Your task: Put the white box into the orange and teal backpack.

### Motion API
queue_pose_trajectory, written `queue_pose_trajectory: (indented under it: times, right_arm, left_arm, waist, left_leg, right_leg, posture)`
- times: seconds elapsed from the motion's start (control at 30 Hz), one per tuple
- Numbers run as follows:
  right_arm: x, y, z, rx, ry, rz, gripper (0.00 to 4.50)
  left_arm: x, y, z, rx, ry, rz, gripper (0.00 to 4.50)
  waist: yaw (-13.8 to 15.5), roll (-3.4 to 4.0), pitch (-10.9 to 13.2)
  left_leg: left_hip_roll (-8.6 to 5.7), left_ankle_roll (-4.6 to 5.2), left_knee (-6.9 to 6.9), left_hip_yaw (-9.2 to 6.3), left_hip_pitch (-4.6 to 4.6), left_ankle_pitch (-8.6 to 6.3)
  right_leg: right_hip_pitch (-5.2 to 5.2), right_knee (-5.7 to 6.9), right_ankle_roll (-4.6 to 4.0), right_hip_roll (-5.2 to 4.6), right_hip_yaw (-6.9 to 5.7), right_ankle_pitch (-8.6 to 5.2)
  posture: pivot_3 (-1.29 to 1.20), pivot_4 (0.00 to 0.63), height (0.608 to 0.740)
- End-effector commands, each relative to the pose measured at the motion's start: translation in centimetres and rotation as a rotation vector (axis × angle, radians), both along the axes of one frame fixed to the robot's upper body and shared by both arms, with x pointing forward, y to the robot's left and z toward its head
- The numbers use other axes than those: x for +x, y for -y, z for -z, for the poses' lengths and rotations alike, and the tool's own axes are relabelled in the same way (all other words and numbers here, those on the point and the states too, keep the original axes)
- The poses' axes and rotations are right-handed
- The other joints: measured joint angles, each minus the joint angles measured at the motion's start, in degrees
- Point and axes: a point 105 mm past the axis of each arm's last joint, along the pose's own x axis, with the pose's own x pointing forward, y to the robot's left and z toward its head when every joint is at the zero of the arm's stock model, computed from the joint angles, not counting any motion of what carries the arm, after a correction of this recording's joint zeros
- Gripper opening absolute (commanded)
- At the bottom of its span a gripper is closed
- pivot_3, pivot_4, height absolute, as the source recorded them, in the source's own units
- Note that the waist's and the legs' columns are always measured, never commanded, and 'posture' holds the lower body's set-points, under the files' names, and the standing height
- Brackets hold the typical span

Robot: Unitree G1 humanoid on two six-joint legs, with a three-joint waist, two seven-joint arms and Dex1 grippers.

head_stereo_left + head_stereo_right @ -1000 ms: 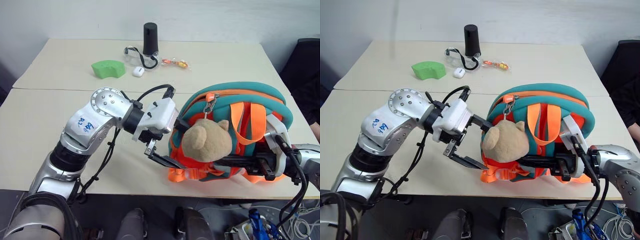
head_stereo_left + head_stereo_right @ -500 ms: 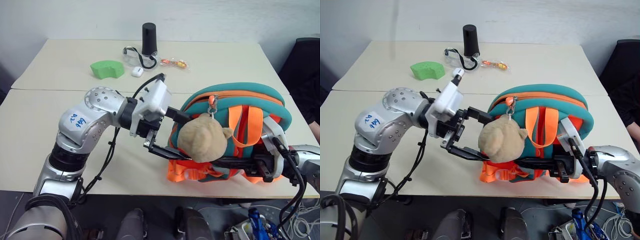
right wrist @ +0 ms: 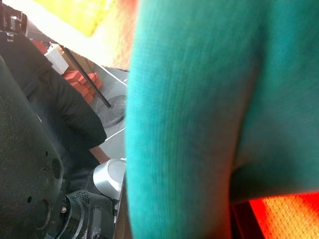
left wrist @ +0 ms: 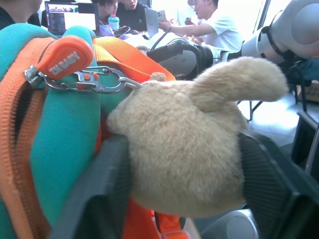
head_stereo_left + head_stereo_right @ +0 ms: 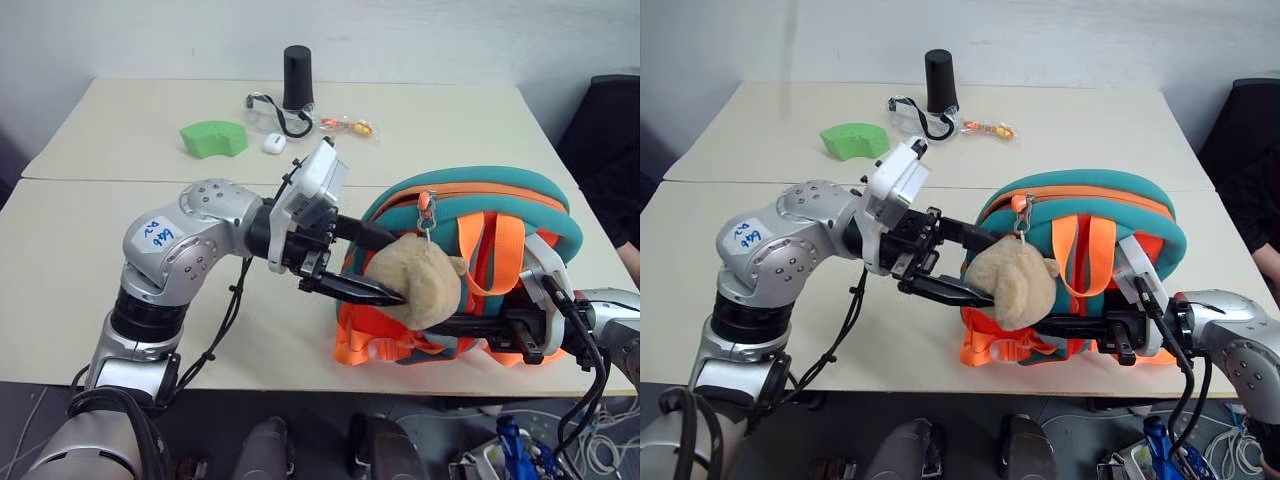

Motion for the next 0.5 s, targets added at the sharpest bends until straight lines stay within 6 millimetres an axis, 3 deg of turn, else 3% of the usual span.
queue_pose_trajectory:
  times: [0.03, 0.17, 0.23, 0.37, 0.5]
  right_arm:
    - [-0.3, -0.3, -0.2, 0.01, 0.01, -0.016, 0.0]
    - [-0.3, -0.2, -0.2, 0.01, 0.01, -0.014, 0.0]
    - [-0.3, -0.1, -0.2, 0.011, 0.012, -0.01, 0.0]
    - [-0.2, 0.1, -0.2, 0.018, 0.019, 0.003, 0.0]
    - [-0.2, 0.3, -0.2, 0.044, 0.021, 0.015, 0.0]
  left_arm:
    - [-0.4, -0.1, -0.6, -0.022, 0.017, 0.01, 1.87]
    - [-0.2, -0.2, -0.5, -0.014, 0.02, 0.005, 0.99]
    - [-0.2, -0.5, -0.6, -0.006, 0.034, 0.007, 0.75]
    - [0.4, -1.9, -2.4, 0.002, 0.082, -0.009, 0.63]
    - [1.0, -4.0, -6.1, -0.046, 0.094, -0.029, 0.63]
  waist:
    - [0.0, 0.0, 0.0]
    - [0.1, 0.0, 0.0]
    - [0.0, 0.0, 0.0]
    - [0.0, 0.0, 0.0]
    - [0.1, 0.0, 0.0]
  left_leg:
    - [0.0, 0.0, 0.0, 0.0, 0.0, 0.0]
    - [-0.02, 0.0, 0.0, 0.0, 0.0, 0.0]
    - [-0.02, 0.0, 0.0, 0.0, 0.0, 0.0]
    - [0.0, -0.01, 0.0, 0.01, 0.0, 0.0]
    - [-0.02, -0.01, 0.0, 0.0, -0.01, 0.0]
  right_leg:
    - [0.0, 0.0, 0.0, 0.0, 0.0, 0.0]
    - [0.0, -0.01, 0.0, 0.01, 0.0, 0.0]
    - [0.0, -0.01, 0.0, 0.0, -0.01, 0.0]
    - [-0.01, -0.01, 0.0, 0.01, 0.0, 0.0]
    - [-0.01, -0.02, 0.0, 0.08, -0.02, 0.0]
  posture:
    - [0.0, 0.15, 0.74]
    - [0.0, 0.15, 0.74]
    - [0.0, 0.15, 0.74]
    - [0.0, 0.15, 0.74]
    - [0.0, 0.15, 0.74]
